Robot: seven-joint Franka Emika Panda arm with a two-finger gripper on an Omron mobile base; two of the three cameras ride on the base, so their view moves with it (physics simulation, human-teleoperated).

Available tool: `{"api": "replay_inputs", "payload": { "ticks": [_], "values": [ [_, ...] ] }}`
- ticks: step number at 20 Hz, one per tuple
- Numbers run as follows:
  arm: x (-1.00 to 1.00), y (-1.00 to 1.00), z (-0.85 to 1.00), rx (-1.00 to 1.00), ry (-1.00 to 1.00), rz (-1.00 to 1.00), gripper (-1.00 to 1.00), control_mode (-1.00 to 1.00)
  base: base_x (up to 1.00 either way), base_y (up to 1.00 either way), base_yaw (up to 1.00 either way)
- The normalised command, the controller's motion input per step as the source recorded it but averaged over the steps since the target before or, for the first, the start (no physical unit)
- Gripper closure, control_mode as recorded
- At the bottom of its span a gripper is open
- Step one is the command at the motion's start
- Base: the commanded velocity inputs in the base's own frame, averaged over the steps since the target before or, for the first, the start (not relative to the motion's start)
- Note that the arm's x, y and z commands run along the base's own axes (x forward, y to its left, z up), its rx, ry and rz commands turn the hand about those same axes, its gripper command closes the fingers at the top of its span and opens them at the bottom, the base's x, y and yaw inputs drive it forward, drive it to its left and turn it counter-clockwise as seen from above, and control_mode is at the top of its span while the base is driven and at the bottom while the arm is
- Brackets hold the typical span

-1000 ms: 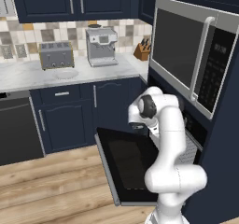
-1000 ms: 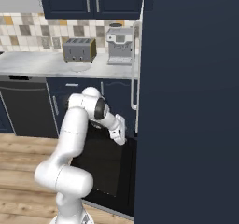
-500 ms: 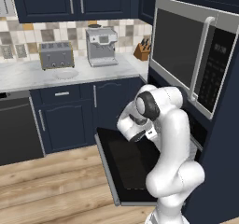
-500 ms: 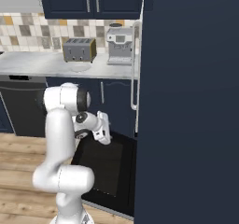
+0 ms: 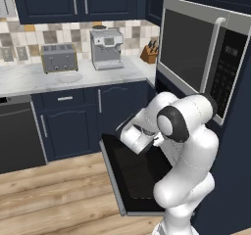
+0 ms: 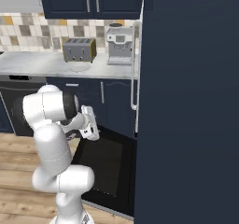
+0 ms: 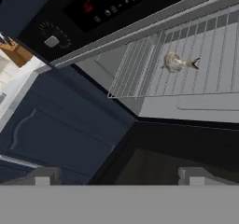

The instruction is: Place the fish on the rack of the oven, and slide the rack back inside. Close the oven door.

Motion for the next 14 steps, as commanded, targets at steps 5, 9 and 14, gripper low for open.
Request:
{"api": "replay_inputs", "payload": {
  "ticks": [5,9,14],
  "values": [
    [-0.28,0.40,1.00,-0.12,-0.09,0.01,-1.00,-1.00,0.00,0.00,0.00],
    [-0.31,0.10,1.00,-0.15,-0.08,0.03,-1.00,-1.00,0.00,0.00,0.00],
    [-0.27,0.00,1.00,-0.22,-0.04,0.05,-1.00,-1.00,0.00,0.00,0.00]
  ]
}}
